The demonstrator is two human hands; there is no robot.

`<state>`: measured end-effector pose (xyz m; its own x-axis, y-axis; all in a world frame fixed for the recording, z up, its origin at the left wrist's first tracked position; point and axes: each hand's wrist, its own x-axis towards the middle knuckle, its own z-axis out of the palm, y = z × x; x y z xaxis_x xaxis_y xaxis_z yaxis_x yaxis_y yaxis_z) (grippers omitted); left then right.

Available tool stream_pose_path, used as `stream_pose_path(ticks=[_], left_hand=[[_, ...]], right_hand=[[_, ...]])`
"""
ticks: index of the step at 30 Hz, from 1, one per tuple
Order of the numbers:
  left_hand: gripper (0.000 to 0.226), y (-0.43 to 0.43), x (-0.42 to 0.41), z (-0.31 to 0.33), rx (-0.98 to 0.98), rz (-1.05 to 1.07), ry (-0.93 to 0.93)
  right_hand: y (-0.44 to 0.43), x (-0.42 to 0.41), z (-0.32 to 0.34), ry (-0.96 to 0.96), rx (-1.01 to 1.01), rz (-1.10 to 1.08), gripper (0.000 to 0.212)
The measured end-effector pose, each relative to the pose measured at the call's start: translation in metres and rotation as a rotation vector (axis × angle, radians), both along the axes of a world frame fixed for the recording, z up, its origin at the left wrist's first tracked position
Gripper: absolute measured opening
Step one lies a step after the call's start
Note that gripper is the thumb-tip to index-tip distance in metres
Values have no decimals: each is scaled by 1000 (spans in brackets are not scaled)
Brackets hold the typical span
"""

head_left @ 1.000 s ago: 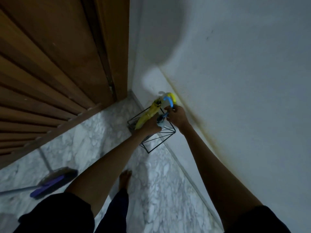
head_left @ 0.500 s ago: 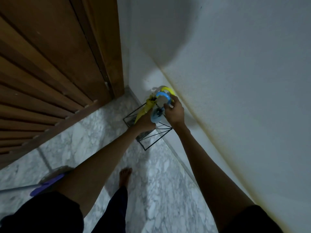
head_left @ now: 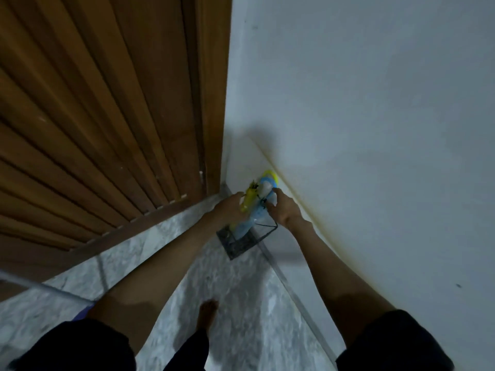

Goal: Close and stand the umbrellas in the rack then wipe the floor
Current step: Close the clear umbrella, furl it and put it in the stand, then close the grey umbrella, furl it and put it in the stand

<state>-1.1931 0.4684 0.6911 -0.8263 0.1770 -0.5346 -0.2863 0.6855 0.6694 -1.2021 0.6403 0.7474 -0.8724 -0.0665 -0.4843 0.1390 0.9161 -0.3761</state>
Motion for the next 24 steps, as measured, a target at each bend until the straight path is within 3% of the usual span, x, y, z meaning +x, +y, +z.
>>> stream_pose_path(ticks=[3,8,15,24], left_hand=[[82,-24,32,15,-67,101,71],[67,-60,156,101,-111,286,163],[83,-114,341,166,-292,583,174],[81,-202,579,223,-419,1016,150]], right_hand=[[-8,34,24,14,-5,71,57],[-36,111,60,88,-85,220,70],[-103,240,96,46,-141,486,69],[-244,424,153,6,-238,895,71]])
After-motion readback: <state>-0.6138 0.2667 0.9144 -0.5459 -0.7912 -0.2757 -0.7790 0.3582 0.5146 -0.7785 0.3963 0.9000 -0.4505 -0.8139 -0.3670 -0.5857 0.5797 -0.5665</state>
